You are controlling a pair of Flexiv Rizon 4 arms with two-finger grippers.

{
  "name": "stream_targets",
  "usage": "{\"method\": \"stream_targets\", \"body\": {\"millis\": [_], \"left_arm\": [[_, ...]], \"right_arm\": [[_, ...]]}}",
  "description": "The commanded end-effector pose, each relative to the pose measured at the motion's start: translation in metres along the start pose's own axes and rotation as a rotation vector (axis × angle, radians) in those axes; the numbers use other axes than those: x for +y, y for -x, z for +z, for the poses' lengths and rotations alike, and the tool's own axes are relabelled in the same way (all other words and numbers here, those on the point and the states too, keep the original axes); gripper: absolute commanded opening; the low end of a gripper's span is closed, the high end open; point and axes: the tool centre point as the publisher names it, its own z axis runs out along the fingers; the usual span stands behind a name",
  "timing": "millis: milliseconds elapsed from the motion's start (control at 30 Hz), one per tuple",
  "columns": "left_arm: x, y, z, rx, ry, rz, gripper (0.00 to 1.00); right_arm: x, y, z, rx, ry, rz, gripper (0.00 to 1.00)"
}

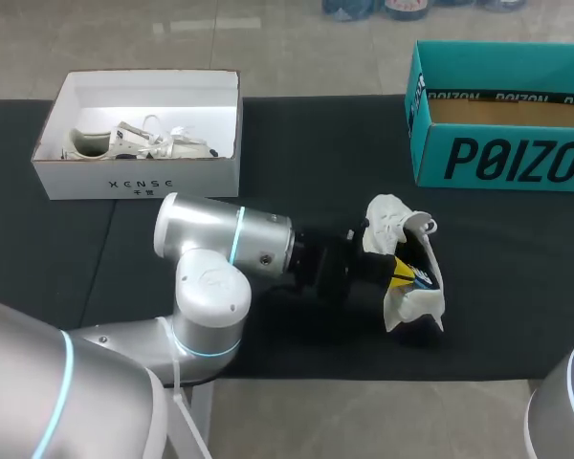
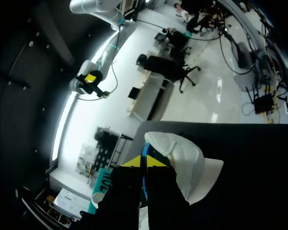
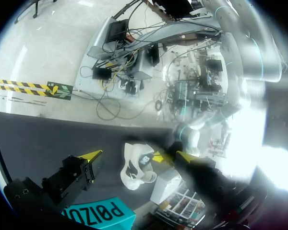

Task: Take the shoe out of the shoebox, open the shoe tongue, remove and reinsert the insole, then place the shoe into the shoebox

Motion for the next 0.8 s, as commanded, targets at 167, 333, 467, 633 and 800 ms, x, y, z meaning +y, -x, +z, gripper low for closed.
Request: {"method": "stream_targets", "body": {"millis": [167, 333, 467, 633, 800], "left_arm": [[0.016, 0.002, 0.003, 0.051, -0.023, 0.049, 0.00], [0.034, -0.003, 0.002, 0.088, -0.017, 0.070, 0.00], [0.046, -0.009, 0.004, 0.102, -0.008, 0.075, 0.00], [0.041, -0.010, 0.008, 0.099, -0.022, 0.061, 0.00], [0.026, -0.002, 0.004, 0.092, -0.036, 0.034, 0.96]], "right_arm": [[0.008, 0.002, 0.001, 0.006, -0.364, 0.000, 1.00], [0.008, 0.002, 0.001, 0.006, -0.364, 0.000, 1.00], [0.008, 0.002, 0.001, 0.006, -0.364, 0.000, 1.00], [0.008, 0.002, 0.001, 0.006, -0.364, 0.000, 1.00], [0.008, 0.002, 0.001, 0.006, -0.364, 0.000, 1.00]]}}
